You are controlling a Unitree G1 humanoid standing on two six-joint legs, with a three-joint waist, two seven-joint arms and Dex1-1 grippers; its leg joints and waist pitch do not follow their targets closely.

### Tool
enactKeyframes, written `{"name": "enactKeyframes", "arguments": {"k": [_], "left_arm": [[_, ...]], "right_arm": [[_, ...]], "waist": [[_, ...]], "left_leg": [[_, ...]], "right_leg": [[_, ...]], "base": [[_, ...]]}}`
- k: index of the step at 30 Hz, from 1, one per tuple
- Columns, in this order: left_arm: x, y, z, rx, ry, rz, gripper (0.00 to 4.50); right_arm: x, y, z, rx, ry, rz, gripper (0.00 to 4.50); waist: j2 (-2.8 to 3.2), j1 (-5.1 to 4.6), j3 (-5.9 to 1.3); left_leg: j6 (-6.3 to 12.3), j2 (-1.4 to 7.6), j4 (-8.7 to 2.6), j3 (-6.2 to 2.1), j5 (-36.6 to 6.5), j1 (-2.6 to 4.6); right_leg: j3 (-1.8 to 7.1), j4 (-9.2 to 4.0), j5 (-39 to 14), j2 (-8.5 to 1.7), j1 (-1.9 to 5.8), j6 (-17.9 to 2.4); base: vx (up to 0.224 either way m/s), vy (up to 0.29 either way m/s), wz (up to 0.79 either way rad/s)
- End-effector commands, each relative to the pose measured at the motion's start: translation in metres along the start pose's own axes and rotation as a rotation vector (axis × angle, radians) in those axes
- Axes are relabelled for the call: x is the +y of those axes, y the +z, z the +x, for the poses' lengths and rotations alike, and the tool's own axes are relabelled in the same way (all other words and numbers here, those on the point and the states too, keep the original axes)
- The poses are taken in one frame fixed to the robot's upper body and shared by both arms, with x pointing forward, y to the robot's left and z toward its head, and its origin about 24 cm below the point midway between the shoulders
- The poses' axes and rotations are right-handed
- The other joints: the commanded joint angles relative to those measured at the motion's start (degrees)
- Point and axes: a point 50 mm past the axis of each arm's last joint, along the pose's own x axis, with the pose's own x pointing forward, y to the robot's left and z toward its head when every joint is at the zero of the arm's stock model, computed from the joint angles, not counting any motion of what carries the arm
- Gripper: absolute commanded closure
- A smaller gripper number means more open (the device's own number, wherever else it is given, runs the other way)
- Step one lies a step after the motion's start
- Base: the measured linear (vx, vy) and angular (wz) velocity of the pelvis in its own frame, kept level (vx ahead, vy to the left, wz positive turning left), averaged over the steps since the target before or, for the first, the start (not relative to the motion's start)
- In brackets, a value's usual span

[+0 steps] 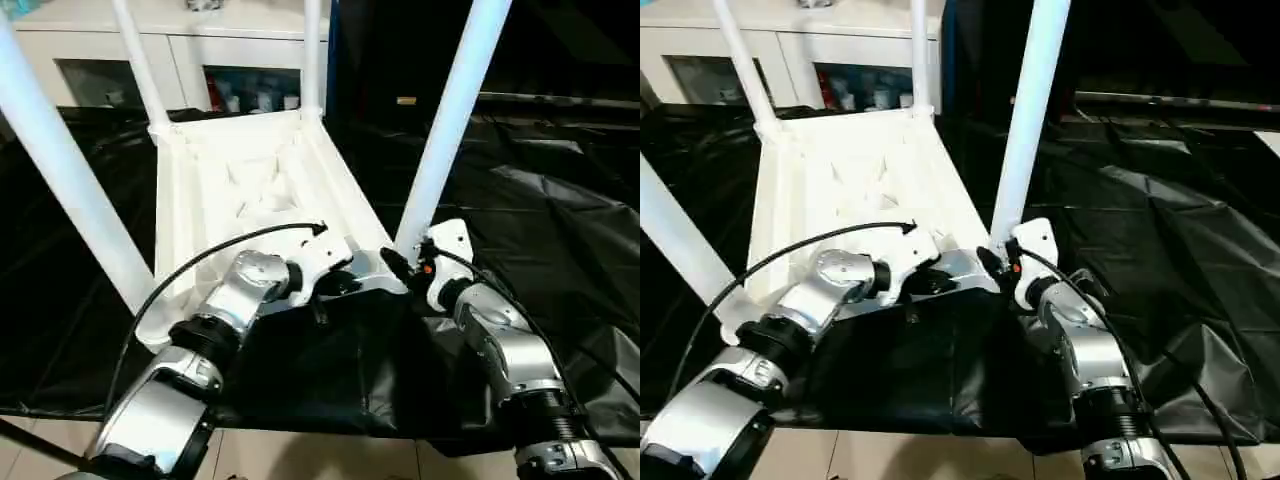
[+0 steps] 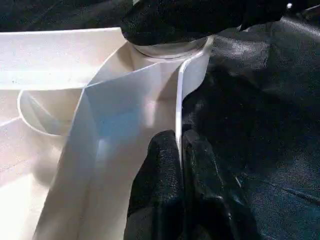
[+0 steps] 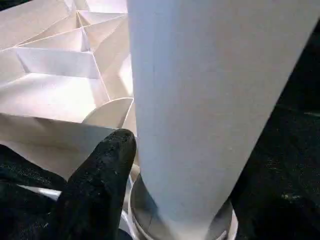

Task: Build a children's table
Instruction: Rotate leg to tighten

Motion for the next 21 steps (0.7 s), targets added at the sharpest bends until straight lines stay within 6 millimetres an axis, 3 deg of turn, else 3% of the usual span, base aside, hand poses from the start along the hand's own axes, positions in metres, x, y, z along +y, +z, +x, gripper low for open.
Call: {"name": "enactKeyframes", "arguments": {"k": [1, 8, 13, 17, 21], "left_arm": [[0.0, 0.005, 0.008, -0.027, 0.068, -0.018, 4.5], [0.0, -0.002, -0.006, -0.043, -0.056, 0.003, 4.5], [-0.007, -0.007, -0.02, -0.049, -0.226, 0.052, 4.5], [-0.008, -0.016, -0.035, 0.001, -0.358, 0.07, 4.5], [-0.007, -0.02, -0.049, 0.024, -0.448, 0.049, 4.5]], "right_arm": [[0.039, -0.017, 0.009, 0.073, 0.179, 0.04, 1.32], [0.04, -0.008, -0.009, 0.05, 0.436, -0.104, 1.32], [0.034, -0.004, -0.029, 0.074, 0.639, -0.128, 1.32], [0.02, -0.003, -0.035, 0.101, 0.687, -0.182, 1.32], [0.01, -0.001, -0.04, 0.127, 0.712, -0.197, 1.32]], "waist": [[-0.44, -0.22, -1.87], [-0.9, 0.08, -1.94], [-0.72, 0.21, -2.05], [-0.5, 0.1, -2.15], [-0.36, 0.31, -2.55]], "left_leg": [[2.34, 1.24, -4.3, -0.83, -14.3, -0.13], [3.81, 1.2, -4.08, -0.65, -13.0, -0.3], [5.7, 1.51, -3.95, -0.62, -10.4, -0.43], [5.66, 1.65, -3.92, -0.58, -10.1, -0.32], [6.16, 1.71, -3.48, -0.26, -6.5, 0.0]], "right_leg": [[2.07, -4.7, -18.5, -2.51, 2.02, -8.8], [2.15, -4.61, -17.5, -2.68, 2.3, -8.8], [2.11, -3.97, -12.5, -2.71, 2.61, -11.3], [2.04, -3.51, -10.0, -2.63, 2.59, -13.0], [2.07, -2.36, -1.3, -2.34, 2.73, -16.0]], "base": [[0.0, 0.0, 0.0], [0.0, 0.0, 0.0], [0.0, 0.0, 0.0], [0.0, 0.0, 0.0], [0.0, 0.0, 0.0]]}}
